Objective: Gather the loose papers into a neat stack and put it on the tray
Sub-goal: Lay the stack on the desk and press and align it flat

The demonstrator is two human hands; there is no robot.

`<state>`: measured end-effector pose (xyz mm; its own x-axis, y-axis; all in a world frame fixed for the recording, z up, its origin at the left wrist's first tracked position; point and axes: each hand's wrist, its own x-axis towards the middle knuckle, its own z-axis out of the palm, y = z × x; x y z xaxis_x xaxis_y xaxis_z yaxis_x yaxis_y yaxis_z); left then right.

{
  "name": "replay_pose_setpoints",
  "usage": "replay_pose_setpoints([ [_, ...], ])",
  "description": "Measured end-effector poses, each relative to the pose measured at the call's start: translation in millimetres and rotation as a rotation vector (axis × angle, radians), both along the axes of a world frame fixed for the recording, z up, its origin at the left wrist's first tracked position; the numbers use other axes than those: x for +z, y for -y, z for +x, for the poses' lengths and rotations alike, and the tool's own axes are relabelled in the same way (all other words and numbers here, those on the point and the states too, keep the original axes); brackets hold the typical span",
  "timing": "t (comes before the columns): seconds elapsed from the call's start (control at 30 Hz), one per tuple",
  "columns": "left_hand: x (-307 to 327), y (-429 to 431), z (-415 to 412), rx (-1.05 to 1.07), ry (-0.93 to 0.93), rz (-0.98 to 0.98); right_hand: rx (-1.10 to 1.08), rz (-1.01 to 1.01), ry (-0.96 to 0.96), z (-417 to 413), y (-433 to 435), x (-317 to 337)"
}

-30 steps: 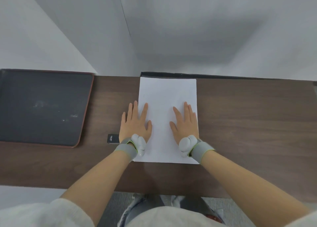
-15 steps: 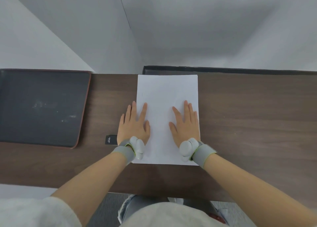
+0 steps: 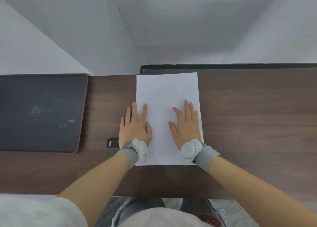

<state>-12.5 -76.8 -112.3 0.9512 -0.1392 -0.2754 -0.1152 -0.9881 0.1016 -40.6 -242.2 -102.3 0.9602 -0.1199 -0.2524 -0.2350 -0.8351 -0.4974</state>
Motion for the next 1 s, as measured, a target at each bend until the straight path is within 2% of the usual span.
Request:
replay_pose_setpoints([
  [0.23,1.8,-1.6,5.4,-0.007,0.005,-0.032,-0.022,-0.015,0.007,-8.5,-10.8,5.6],
  [0.33,6.7,-5.9,6.9,0.036,-0.009,-0.123,-0.059,-0.001,0.023,-12.4,-17.9,11.0],
  [0.47,16.7,-9.0,10.5,0.101,0.005,-0.386,-0.083,-0.017,0.032,-14.3,-26.2,14.3],
  [0.57,30.3,-14.2,14.2,0.287,0.003,-0.762,-0.087,0.004,0.026,-9.6,-40.4,17.9],
  [0.63,36.9,-21.4,16.3,0.392,0.010,-0.886,-0.081,0.021,0.036,-2.5,-55.1,19.7],
  [0.73,41.0,-36.6,20.1,0.358,0.038,-0.815,-0.052,0.044,0.045,10.5,-83.9,20.8],
  [0.9,23.5,-66.5,28.3,0.194,0.062,-0.371,-0.053,-0.001,-0.005,26.8,-117.5,10.9],
  [1.0,13.8,-73.1,25.8,0.143,0.052,-0.240,-0.078,-0.056,-0.027,29.5,-123.5,3.3],
])
